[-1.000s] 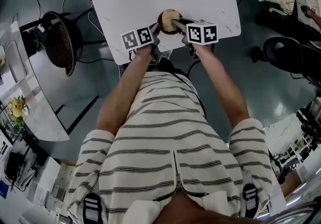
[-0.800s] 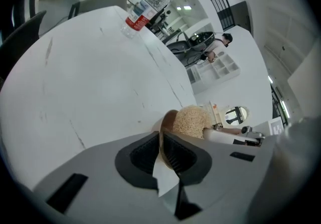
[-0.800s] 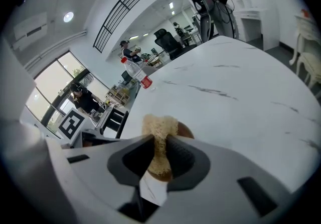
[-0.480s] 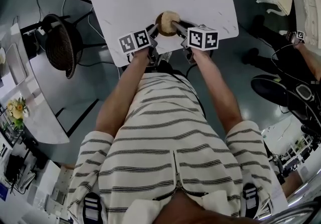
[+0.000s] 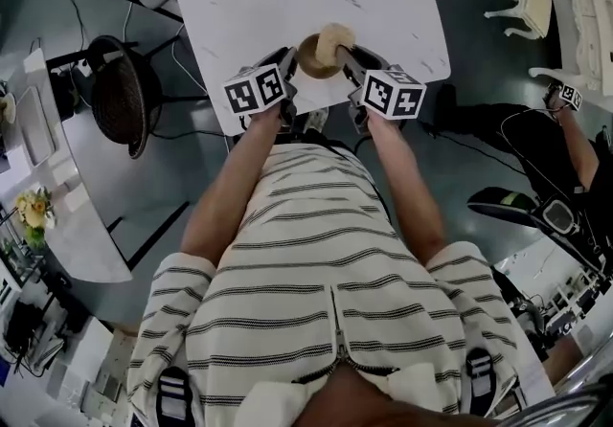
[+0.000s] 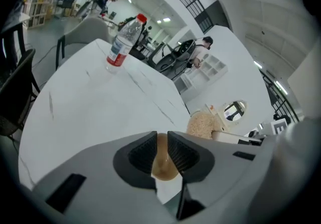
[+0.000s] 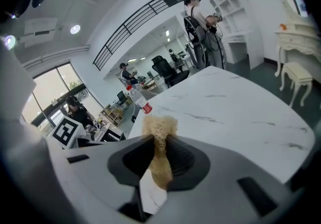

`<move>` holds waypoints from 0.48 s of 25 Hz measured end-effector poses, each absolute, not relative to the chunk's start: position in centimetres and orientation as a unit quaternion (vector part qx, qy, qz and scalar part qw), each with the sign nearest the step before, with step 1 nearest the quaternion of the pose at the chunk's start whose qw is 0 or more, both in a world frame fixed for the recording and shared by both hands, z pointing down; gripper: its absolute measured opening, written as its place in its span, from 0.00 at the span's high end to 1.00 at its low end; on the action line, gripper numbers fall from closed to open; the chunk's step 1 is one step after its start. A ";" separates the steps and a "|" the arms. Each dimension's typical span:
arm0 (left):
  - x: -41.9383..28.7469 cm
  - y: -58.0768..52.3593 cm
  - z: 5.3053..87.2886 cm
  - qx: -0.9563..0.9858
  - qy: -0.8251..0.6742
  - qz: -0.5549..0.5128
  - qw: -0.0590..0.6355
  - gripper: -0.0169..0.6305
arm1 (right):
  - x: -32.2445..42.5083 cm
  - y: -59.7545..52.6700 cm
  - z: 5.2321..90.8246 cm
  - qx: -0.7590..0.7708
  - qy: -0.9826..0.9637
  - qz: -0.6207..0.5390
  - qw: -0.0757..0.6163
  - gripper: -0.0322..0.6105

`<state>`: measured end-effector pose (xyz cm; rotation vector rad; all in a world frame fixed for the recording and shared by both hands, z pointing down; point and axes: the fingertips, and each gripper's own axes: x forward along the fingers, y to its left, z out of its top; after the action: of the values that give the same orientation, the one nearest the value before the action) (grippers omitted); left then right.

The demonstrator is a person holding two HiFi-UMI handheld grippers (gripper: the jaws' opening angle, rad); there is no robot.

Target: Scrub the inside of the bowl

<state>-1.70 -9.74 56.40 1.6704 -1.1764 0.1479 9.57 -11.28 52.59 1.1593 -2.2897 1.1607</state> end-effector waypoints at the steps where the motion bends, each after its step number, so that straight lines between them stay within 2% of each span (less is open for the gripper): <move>1: -1.9 -9.9 55.8 0.700 -0.493 0.060 0.513 0.88 | 9.5 -11.4 51.9 0.411 -0.805 0.399 0.157 0.83; 12: -2.9 -11.2 46.3 0.761 -0.520 0.038 0.386 0.97 | 8.1 -11.7 44.7 0.437 -0.835 0.315 0.112 0.82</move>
<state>-2.91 -11.20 46.28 1.9375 -1.3228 0.0976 8.10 -11.66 44.65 1.2828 -2.4520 0.9240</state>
